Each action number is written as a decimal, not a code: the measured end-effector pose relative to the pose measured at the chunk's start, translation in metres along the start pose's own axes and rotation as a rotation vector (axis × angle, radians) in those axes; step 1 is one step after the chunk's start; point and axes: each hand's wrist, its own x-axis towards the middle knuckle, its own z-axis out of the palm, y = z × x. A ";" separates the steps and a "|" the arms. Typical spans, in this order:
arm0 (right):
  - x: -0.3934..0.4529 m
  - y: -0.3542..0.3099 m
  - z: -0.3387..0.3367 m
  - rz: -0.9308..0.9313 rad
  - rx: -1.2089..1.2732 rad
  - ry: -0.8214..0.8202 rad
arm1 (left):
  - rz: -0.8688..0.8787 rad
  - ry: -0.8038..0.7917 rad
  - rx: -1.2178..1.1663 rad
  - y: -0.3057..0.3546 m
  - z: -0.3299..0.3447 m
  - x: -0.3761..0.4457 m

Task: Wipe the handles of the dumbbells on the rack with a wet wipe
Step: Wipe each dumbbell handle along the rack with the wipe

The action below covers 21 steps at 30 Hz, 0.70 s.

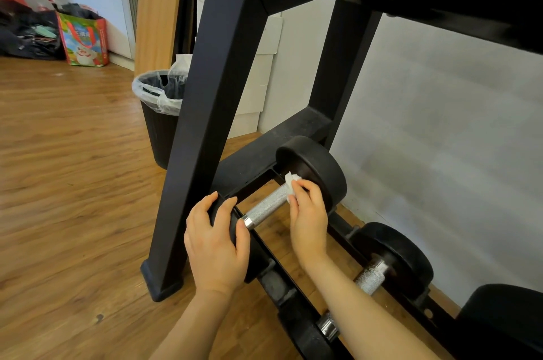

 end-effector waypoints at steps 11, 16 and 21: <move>-0.012 -0.021 0.020 0.276 0.204 0.181 | -0.012 -0.003 0.015 0.000 0.001 0.000; -0.019 -0.021 0.022 0.254 0.208 0.167 | -0.014 0.009 0.003 0.000 0.002 0.000; -0.020 -0.027 0.025 0.308 0.204 0.181 | -0.008 0.008 0.011 0.000 0.001 0.000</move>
